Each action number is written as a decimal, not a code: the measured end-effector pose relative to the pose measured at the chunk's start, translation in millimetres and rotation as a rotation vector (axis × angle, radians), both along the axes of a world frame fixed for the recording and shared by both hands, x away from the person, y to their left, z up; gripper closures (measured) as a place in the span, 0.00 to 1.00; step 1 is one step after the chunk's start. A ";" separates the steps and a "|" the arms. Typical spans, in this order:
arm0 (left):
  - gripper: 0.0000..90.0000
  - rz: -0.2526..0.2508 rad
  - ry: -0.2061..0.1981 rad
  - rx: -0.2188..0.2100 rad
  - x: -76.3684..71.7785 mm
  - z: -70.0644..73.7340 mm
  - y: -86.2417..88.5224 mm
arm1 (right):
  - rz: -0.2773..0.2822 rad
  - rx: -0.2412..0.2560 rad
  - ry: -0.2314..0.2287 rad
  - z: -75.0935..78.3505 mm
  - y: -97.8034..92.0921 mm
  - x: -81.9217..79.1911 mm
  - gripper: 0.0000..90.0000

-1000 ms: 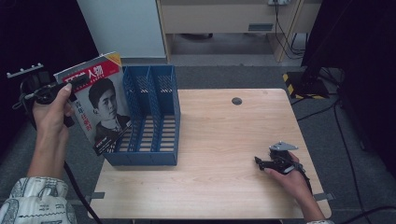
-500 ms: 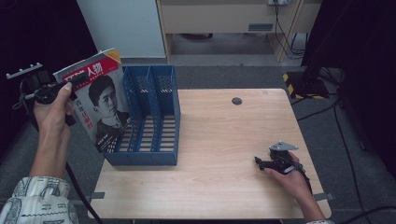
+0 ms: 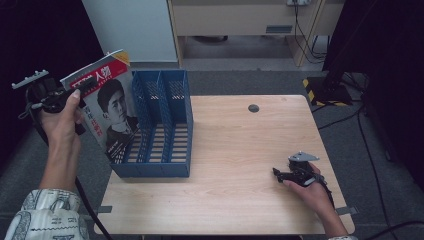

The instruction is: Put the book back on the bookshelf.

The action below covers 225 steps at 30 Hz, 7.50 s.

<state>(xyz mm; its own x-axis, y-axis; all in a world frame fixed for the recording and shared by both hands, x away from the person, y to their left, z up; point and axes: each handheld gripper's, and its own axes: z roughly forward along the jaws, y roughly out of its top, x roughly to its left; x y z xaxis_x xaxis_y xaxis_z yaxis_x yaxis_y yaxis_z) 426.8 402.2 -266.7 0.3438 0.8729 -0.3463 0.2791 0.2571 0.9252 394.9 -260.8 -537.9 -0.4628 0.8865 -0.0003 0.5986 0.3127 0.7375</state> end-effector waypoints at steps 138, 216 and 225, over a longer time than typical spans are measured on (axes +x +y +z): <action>0.91 0.088 0.130 0.113 -2.3 -90.7 -5.6 | 0.000 0.003 -0.001 -0.1 0.5 -0.8 0.23; 0.97 0.122 0.232 0.389 19.3 -25.6 -18.6 | 0.034 0.003 0.003 0.1 5.7 -4.1 0.23; 0.97 0.150 0.187 0.388 19.6 -32.1 -22.4 | 0.035 0.003 0.003 0.1 5.6 -4.1 0.23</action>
<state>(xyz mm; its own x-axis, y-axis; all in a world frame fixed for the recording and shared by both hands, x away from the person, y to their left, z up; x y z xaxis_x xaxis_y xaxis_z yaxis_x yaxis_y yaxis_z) 446.4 379.8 -298.7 0.1665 0.9857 -0.0278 0.4363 -0.0484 0.8985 390.9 -255.2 -537.8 -0.4934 0.8698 0.0037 0.5895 0.3313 0.7367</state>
